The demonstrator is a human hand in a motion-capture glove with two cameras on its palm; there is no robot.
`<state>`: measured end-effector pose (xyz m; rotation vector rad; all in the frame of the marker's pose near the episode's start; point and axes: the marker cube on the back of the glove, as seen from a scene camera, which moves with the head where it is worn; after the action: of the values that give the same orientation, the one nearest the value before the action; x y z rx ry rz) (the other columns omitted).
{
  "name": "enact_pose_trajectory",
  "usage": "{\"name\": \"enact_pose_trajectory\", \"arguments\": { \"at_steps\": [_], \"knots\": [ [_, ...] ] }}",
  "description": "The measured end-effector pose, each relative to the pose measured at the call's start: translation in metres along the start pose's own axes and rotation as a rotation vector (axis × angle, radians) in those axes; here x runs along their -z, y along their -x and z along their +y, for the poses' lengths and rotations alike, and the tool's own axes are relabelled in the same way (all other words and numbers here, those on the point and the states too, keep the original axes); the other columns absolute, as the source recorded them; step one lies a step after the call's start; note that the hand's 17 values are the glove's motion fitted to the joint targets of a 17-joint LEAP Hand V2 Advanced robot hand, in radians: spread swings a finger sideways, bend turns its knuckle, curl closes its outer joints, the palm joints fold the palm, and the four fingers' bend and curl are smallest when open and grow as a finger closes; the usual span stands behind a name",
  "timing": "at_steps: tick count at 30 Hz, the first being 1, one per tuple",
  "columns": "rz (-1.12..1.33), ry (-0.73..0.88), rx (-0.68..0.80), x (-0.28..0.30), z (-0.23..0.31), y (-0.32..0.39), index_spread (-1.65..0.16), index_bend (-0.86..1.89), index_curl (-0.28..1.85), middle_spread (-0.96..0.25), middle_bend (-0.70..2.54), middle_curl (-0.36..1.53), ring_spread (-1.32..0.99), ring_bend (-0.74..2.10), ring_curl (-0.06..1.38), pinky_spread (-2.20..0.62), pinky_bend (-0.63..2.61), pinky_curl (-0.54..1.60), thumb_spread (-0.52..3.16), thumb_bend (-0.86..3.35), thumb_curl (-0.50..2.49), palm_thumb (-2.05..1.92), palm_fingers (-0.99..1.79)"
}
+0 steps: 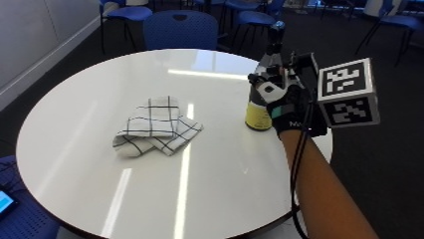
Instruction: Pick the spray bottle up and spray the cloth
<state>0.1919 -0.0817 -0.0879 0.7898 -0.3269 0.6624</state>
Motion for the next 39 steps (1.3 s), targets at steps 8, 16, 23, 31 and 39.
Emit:
{"name": "enact_pose_trajectory", "arguments": {
  "at_steps": [8, 16, 23, 31, 39],
  "knots": [
    [0.056, -0.159, -0.062, 0.009, -0.028, -0.018, -0.32, 0.2, 0.37, -0.12, 0.35, 0.41, -0.12, 0.31, 0.35, 0.12, 0.15, 0.22, 1.0, 0.0, 0.45, 0.89, 0.87],
    [0.064, -0.093, -0.092, 0.009, -0.061, -0.032, -0.33, 0.12, 0.35, -0.14, 0.33, 0.42, -0.1, 0.26, 0.35, 0.13, 0.2, 0.25, 0.95, -0.02, 0.46, 0.9, 0.73],
    [0.058, -0.067, -0.084, 0.015, -0.077, -0.038, -0.34, 0.18, 0.35, -0.14, 0.32, 0.41, -0.08, 0.21, 0.33, 0.15, 0.16, 0.25, 0.92, -0.02, 0.47, 0.9, 0.74],
    [0.015, -0.011, -0.047, 0.017, -0.087, -0.037, -0.35, 0.19, 0.36, -0.15, 0.36, 0.42, -0.1, 0.22, 0.33, 0.15, 0.12, 0.23, 0.92, -0.03, 0.46, 0.87, 0.84],
    [-0.038, 0.034, -0.027, 0.023, -0.095, -0.029, -0.35, 0.18, 0.37, -0.17, 0.37, 0.42, -0.12, 0.28, 0.35, 0.14, 0.11, 0.21, 0.94, -0.03, 0.43, 0.84, 0.93]
  ]
}}
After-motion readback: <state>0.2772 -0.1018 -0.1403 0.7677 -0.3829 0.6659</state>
